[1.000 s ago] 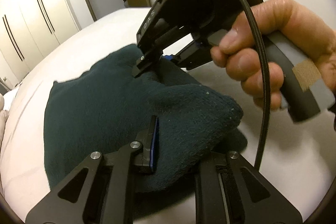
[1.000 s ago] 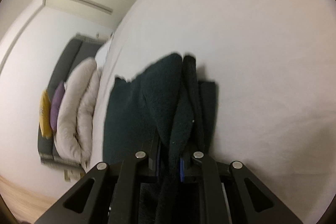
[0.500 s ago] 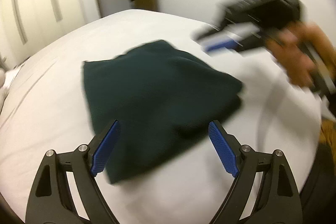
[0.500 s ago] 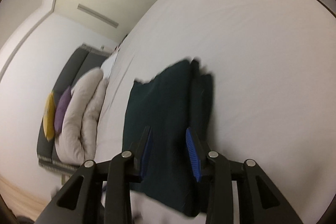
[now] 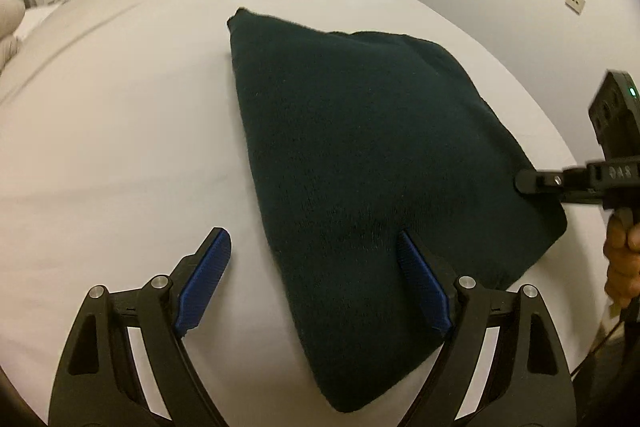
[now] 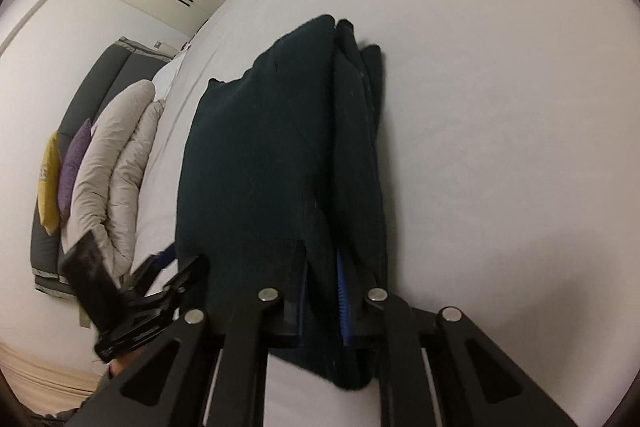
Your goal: Fold small clothes
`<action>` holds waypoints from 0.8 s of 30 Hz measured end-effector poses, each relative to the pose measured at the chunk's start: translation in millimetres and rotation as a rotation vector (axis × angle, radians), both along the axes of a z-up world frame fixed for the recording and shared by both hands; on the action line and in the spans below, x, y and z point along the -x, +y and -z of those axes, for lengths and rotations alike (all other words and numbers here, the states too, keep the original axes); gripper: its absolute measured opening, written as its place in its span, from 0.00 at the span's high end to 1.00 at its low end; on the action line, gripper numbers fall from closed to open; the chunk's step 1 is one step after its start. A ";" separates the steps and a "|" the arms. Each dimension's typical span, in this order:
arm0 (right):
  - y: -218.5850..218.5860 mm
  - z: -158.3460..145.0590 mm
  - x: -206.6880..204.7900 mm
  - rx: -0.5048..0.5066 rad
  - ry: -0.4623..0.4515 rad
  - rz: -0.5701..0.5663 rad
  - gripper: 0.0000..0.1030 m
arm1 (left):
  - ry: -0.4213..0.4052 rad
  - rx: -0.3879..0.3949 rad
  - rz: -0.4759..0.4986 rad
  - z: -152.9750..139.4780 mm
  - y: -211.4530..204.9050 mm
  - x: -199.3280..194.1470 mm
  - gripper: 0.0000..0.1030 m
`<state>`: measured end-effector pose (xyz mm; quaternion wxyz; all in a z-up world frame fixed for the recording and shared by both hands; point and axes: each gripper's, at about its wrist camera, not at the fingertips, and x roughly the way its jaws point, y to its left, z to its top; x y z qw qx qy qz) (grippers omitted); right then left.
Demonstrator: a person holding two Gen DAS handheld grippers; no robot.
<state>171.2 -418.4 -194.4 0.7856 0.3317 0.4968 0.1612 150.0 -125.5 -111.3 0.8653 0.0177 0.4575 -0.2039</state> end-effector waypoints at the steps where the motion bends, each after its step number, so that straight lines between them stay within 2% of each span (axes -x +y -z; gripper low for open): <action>1: 1.0 -0.4 3.0 -0.009 0.000 -0.005 0.87 | 0.001 0.001 -0.001 0.0 0.1 -2.2 0.18; 6: 7.0 7.5 12.6 -0.004 0.006 -0.032 0.89 | 0.028 0.001 0.015 2.9 -4.5 -9.9 0.18; 7: 4.2 10.0 12.8 -0.023 0.010 -0.021 0.91 | 0.044 0.021 0.021 5.4 -4.9 -10.5 0.28; 8: 0.7 11.5 14.1 -0.043 0.012 -0.008 0.92 | 0.065 0.052 0.033 7.9 -4.1 -12.3 0.42; 9: -2.4 11.3 17.0 -0.054 0.007 0.002 0.92 | 0.077 0.051 0.036 9.3 -4.0 -11.3 0.43; 14: -14.6 11.9 40.6 -0.090 -0.006 0.036 0.93 | 0.074 0.014 0.078 4.8 -11.0 -7.4 0.63; 17: -23.8 23.4 52.4 -0.142 -0.003 0.071 0.94 | 0.073 -0.002 0.109 5.6 -12.0 -11.9 0.66; 19: -31.2 38.3 57.0 -0.218 0.000 0.107 0.94 | 0.065 -0.017 0.123 8.7 -11.9 -11.0 0.66; 20: -33.0 44.2 56.3 -0.231 -0.001 0.118 0.94 | 0.068 -0.019 0.128 13.8 -11.8 -22.1 0.66; 24: -32.0 41.5 47.4 -0.237 -0.017 0.137 0.94 | 0.103 0.029 0.117 14.9 -5.4 -25.1 0.66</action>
